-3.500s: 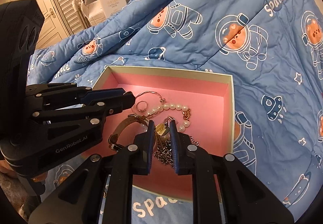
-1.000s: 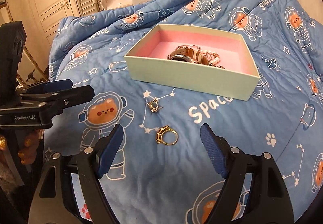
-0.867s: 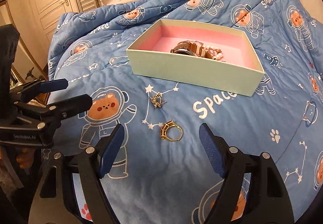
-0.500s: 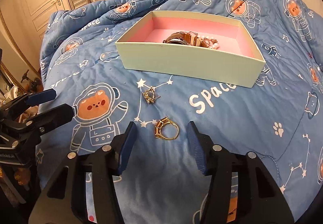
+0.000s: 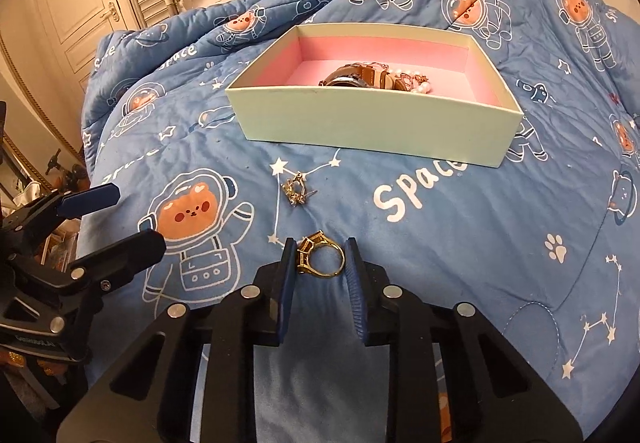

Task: Organize jewelry
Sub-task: 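Grasp the gold ring with the right tool while the left tool grasps the gold star charm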

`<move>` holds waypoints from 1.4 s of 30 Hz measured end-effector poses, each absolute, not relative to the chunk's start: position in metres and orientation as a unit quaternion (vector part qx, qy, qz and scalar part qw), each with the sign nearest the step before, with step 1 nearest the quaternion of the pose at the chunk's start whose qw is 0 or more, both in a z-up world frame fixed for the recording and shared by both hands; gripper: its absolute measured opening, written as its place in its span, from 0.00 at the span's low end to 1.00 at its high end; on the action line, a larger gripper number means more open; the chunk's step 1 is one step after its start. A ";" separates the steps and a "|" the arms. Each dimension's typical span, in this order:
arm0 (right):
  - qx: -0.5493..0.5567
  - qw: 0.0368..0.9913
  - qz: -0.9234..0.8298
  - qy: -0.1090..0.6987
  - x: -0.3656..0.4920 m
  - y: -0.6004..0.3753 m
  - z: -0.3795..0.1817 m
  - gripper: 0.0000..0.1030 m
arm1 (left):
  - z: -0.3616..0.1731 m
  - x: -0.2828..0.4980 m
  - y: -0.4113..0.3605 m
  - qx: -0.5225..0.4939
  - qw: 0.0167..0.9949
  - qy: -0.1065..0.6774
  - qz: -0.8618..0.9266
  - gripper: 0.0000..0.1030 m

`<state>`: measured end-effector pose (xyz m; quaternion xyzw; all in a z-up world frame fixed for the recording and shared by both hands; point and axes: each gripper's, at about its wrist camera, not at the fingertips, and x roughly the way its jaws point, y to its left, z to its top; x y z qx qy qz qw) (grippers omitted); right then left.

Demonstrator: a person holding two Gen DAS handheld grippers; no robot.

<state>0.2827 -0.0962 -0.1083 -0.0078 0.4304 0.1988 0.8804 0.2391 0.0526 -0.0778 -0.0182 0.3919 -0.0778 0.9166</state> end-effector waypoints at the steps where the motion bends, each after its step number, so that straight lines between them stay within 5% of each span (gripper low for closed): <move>1: -0.006 0.881 0.198 0.430 0.282 -0.098 -0.107 0.24 | -0.077 0.240 0.050 -0.013 0.917 0.389 -0.083 0.92; 7: 0.004 0.886 0.183 0.426 0.274 -0.115 -0.102 0.24 | -0.072 0.249 0.035 -0.001 0.915 0.389 -0.106 0.91; 14: 0.022 0.888 0.163 0.429 0.266 -0.139 -0.104 0.24 | -0.076 0.268 0.005 0.036 0.905 0.406 -0.119 0.78; 18: 0.031 0.888 0.156 0.432 0.262 -0.147 -0.106 0.24 | -0.084 0.280 -0.012 0.047 0.895 0.424 -0.132 0.59; 22: 0.039 0.887 0.153 0.434 0.259 -0.154 -0.108 0.24 | -0.091 0.291 -0.023 0.055 0.889 0.434 -0.135 0.54; 33: 0.049 0.886 0.151 0.435 0.260 -0.160 -0.110 0.24 | -0.092 0.304 -0.036 0.058 0.882 0.442 -0.152 0.21; 42: 0.052 0.886 0.152 0.436 0.259 -0.161 -0.111 0.24 | -0.093 0.301 -0.037 0.048 0.882 0.442 -0.158 0.16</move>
